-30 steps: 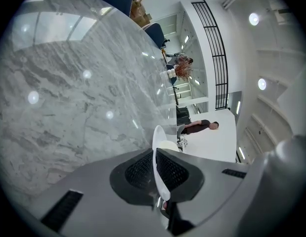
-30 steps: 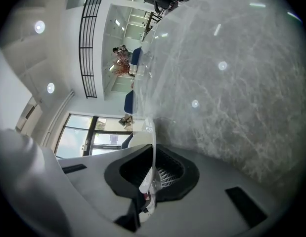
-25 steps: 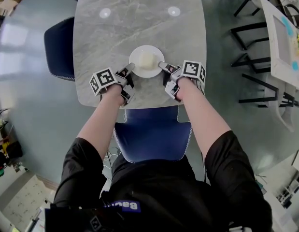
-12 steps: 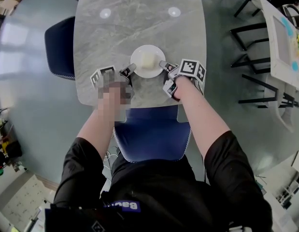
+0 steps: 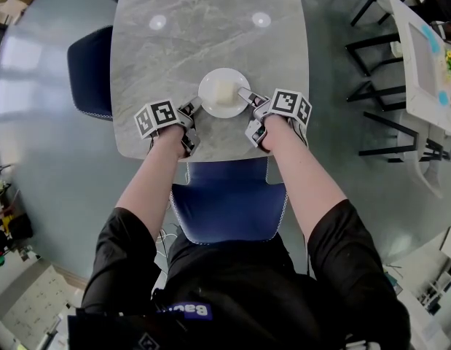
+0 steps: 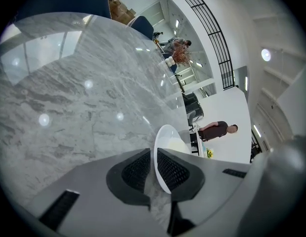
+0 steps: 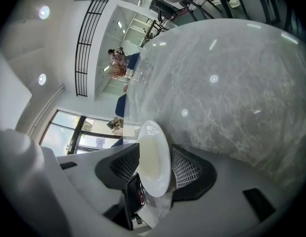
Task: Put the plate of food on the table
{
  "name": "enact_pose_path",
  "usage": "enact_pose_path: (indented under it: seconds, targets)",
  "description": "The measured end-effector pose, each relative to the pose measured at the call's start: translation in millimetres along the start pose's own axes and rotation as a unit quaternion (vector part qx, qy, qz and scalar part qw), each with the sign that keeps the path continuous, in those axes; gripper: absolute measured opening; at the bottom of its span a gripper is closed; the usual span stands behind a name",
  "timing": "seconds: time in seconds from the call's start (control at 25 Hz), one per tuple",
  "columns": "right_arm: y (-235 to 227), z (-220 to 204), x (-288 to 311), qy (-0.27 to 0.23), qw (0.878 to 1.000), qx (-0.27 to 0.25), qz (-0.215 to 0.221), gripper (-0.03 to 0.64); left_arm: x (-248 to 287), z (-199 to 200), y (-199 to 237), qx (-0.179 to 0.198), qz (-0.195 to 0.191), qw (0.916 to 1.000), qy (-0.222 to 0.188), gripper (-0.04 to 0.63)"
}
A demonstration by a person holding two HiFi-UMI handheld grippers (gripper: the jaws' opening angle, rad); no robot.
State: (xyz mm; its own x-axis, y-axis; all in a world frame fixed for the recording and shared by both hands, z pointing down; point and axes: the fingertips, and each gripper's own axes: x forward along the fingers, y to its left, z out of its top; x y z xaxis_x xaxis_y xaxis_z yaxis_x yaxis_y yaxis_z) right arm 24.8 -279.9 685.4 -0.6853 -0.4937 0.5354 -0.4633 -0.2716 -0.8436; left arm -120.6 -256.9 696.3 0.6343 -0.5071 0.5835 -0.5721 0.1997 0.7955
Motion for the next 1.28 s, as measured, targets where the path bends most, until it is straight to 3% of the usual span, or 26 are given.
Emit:
enact_pose_path:
  seconds: [0.36,0.64,0.88,1.08,1.28]
  targets:
    - [-1.7,-0.7,-4.7,0.007,0.998,-0.039,-0.041,0.204,-0.9,-7.7,-0.3,0.032,0.017,0.9993,0.009,0.032]
    - [-0.7,-4.2,-6.4,0.007,0.999,-0.03,-0.034,0.221,1.9,-5.1,0.2,0.05,0.04,0.9979,0.002,0.032]
    - [-1.8,-1.7,-13.4,0.012,0.997,-0.056,-0.047,0.222,-0.1,-1.7,-2.5,0.085,0.061,0.9945,0.002,0.032]
    - [-4.6,-0.3,-23.2,0.014,0.997,-0.059,-0.045,0.222,-4.5,-3.4,5.9,0.077,0.074,0.9943,0.002,0.029]
    - [-10.5,-0.5,-44.7,0.007,0.997,-0.061,-0.039,0.222,-12.5,-2.6,5.6,0.055,0.058,0.9966,-0.022,0.029]
